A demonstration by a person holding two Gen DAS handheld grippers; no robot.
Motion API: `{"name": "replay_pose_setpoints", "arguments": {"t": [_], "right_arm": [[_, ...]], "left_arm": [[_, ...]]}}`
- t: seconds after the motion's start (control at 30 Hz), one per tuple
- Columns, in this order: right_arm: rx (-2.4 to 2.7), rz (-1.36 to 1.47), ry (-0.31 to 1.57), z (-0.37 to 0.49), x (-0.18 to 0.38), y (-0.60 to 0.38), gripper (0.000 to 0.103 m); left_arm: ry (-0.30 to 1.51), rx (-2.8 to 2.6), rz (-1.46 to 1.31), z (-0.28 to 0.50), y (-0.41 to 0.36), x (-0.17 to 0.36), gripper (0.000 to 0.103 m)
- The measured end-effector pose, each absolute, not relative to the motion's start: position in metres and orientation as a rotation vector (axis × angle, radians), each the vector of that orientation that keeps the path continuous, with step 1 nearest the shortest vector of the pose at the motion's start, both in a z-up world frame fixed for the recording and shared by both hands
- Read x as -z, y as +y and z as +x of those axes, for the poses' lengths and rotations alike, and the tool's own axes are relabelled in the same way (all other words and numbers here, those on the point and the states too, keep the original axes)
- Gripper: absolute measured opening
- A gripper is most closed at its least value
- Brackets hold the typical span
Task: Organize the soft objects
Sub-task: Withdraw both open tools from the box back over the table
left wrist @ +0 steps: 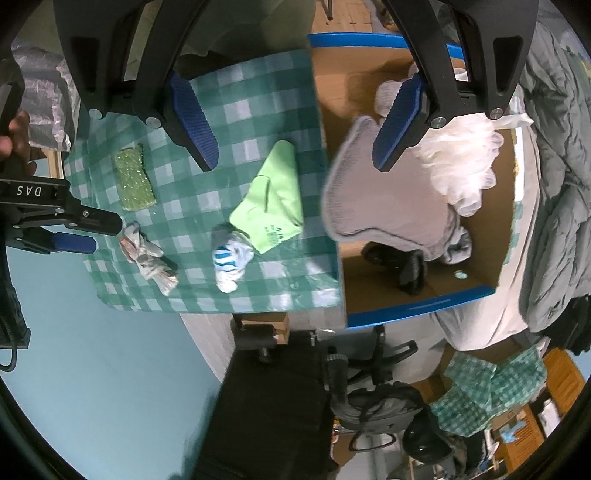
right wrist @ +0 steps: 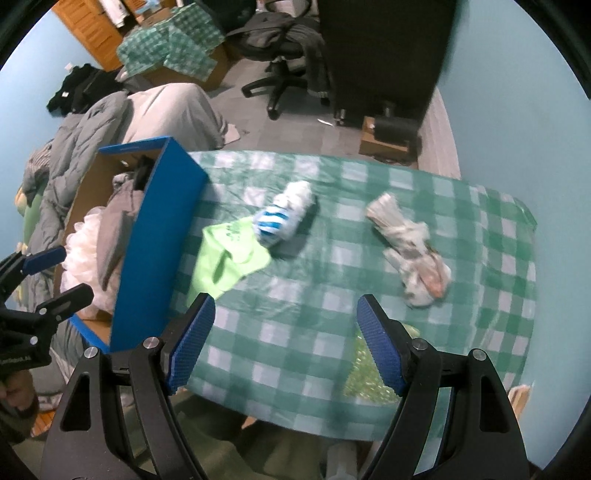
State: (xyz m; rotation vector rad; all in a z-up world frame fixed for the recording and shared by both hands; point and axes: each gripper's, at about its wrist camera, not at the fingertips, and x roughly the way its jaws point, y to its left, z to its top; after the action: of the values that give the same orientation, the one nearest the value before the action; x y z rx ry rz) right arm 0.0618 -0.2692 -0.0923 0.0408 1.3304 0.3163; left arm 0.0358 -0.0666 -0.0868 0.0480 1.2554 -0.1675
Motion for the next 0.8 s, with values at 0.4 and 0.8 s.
{"name": "replay_pose_setpoints", "arguments": {"t": [0.4,0.8], "right_arm": [[-0.230,0.083,1.363,0.048,0.110,-0.330,0.079],[-0.184,0.115,1.412,0.039,0.141,-0.363,0.079]], "left_arm": [[1.286,0.214,0.102,0.042,-0.112,0.108,0.087],[1.332,0.252,0.161,0.053,-0.146,0.145,0.087]]}}
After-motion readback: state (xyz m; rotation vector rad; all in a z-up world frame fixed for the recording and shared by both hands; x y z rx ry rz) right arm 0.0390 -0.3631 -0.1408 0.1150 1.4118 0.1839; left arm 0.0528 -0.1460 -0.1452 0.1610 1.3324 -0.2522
